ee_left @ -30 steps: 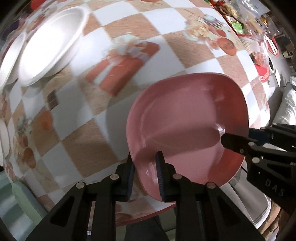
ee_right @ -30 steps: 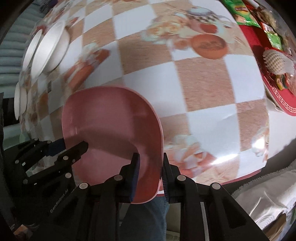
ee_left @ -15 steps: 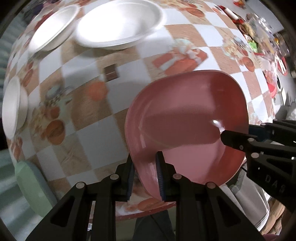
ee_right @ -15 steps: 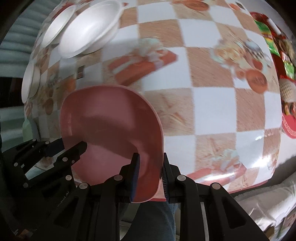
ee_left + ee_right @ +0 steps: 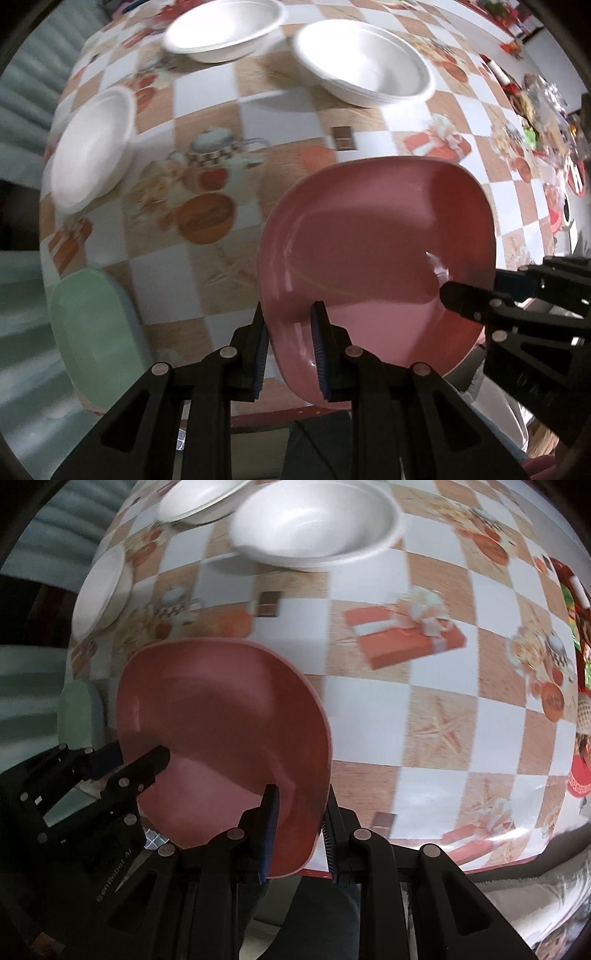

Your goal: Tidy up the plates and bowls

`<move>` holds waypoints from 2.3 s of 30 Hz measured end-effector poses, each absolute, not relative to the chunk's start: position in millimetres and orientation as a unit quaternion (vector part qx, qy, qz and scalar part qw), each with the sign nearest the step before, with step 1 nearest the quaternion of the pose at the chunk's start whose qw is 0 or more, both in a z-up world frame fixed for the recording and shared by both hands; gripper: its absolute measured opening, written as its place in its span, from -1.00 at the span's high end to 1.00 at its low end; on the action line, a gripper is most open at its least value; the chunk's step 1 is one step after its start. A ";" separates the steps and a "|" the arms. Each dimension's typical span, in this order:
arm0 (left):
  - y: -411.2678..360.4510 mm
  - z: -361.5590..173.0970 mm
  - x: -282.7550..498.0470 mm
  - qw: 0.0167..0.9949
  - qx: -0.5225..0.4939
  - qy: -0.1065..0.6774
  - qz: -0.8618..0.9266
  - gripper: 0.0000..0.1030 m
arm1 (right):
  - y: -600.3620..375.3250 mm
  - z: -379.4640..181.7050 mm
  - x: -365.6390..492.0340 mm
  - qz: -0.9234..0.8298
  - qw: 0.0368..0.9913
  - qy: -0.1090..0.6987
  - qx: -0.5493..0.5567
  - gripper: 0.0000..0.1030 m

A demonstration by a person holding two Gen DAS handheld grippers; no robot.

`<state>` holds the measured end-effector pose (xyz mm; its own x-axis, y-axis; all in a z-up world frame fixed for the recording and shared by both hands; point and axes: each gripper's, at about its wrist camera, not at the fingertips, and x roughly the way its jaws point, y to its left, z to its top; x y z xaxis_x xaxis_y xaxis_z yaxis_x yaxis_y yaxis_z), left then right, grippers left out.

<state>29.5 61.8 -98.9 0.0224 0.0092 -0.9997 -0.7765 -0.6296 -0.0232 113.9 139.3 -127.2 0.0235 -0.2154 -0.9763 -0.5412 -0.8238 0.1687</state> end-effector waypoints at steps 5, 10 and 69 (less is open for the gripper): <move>38.3 -96.8 15.6 0.299 -0.646 0.288 0.640 0.53 | 118.4 -128.3 100.3 0.648 0.117 0.257 -0.708 0.51; 21.6 -95.2 4.6 0.287 -0.646 0.279 0.649 0.53 | 98.7 -128.4 82.4 0.651 0.106 0.246 -0.711 0.51; -152.2 -84.0 -103.0 0.124 -0.633 0.218 0.732 -0.62 | -49.1 -129.8 -38.5 0.650 -0.031 0.151 -0.744 -0.20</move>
<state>-103.0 -152.2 -84.0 -0.1666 -0.0938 -0.9815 -0.4578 -0.8743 0.1613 -38.5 -49.1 -129.8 0.1100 -0.2656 -0.9578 -0.1839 -0.9524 0.2430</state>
